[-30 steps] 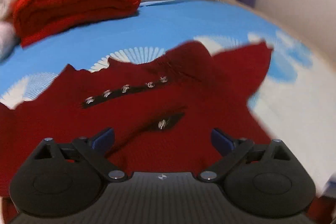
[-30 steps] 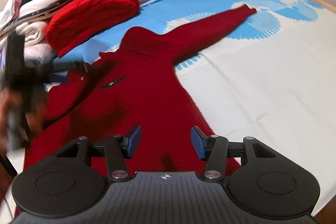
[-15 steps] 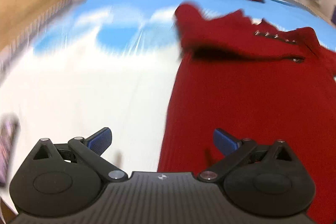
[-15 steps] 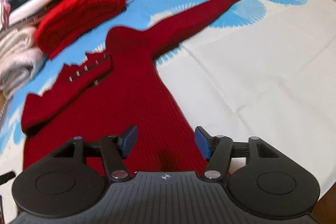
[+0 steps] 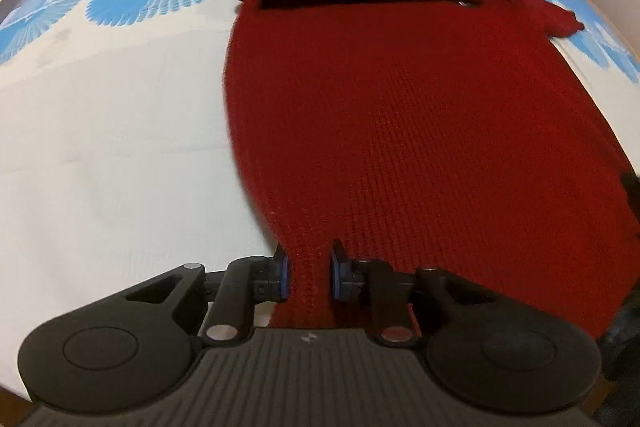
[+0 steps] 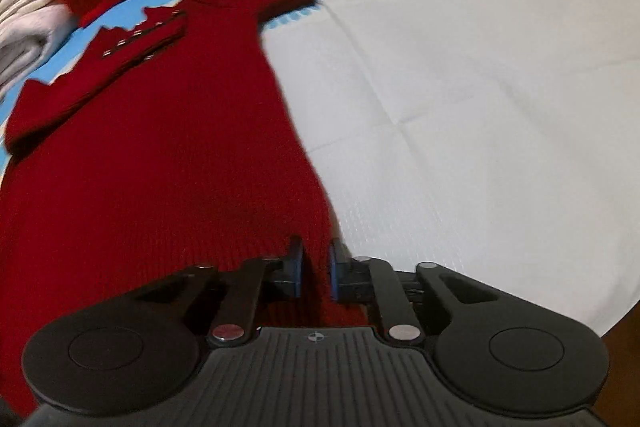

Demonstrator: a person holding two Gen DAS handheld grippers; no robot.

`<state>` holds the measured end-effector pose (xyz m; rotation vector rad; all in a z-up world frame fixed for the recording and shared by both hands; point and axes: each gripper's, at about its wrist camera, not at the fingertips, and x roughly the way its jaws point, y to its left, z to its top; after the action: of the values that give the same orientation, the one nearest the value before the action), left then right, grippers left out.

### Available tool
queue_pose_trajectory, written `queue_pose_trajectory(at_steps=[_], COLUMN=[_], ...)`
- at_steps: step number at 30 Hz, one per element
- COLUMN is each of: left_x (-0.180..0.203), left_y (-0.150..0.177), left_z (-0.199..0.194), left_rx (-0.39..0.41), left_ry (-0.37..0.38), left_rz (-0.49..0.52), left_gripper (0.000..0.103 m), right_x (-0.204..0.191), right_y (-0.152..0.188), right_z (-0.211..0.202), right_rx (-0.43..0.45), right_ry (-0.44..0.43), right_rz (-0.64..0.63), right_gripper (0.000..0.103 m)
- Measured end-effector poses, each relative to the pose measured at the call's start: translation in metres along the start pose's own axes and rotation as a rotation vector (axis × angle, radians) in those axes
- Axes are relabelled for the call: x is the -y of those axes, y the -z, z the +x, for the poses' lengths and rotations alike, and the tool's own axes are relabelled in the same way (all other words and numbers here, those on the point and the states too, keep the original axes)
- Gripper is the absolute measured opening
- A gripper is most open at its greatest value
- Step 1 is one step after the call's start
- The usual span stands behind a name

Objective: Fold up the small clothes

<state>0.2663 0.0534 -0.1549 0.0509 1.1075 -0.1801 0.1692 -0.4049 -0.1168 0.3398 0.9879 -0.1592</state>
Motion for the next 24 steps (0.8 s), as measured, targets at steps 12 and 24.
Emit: queue_pose_trajectory(at_steps=[12, 24], left_x=[-0.023, -0.046], left_y=[0.012, -0.133], left_z=[-0.018, 0.044], left_rx=[-0.023, 0.214], left_ry=[-0.035, -0.064], left_rz=[-0.032, -0.314], left_gripper=[0.066, 0.086], right_x=[0.017, -0.095], right_y=[0.020, -0.131], right_z=[-0.035, 0.007], right_rx=[-0.047, 0.145], right_ry=[-0.069, -0.341], right_rz=[0.038, 0.010], right_gripper=[0.042, 0.049])
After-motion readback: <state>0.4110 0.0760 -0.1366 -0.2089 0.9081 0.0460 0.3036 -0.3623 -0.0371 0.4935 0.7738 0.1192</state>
